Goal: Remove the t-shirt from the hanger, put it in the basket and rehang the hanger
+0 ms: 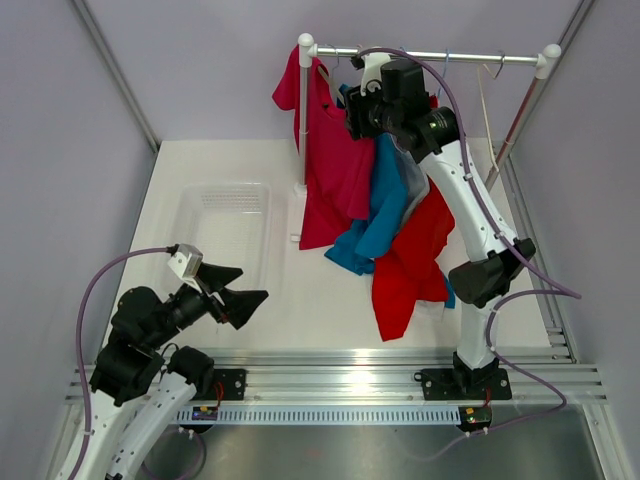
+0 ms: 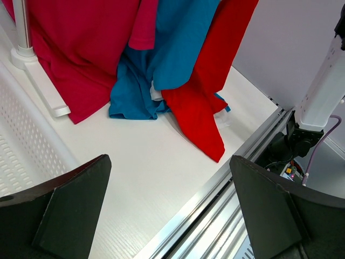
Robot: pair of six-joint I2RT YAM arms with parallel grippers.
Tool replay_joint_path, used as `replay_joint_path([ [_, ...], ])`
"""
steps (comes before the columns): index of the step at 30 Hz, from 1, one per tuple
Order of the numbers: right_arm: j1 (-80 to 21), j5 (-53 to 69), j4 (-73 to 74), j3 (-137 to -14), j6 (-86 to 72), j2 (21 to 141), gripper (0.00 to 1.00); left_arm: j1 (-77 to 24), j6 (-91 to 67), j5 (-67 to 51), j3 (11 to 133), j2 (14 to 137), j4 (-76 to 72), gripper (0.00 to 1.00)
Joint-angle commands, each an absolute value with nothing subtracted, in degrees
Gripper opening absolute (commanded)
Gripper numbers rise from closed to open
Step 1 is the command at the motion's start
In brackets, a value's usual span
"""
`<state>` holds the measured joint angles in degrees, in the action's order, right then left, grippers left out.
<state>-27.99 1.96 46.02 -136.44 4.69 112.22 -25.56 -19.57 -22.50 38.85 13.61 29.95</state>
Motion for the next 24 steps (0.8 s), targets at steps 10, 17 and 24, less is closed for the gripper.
replay_joint_path([
  [10, -28.39, 2.02, 45.01, -135.27, 6.50, 110.39, 0.28, -25.49, -20.21, -23.12, 39.02, 14.24, 28.39, 0.99],
  [17, -28.39, 3.08, 42.01, -135.97, 6.15, 107.93, 0.00, -25.31, -20.21, -23.12, 39.02, 14.59, 28.39, 0.99],
  [24, -29.88, -1.39, 34.40, -129.92, 5.98, 103.19, 0.00, -25.22, -20.39, -22.50, 39.02, 14.94, 28.39, 0.99],
])
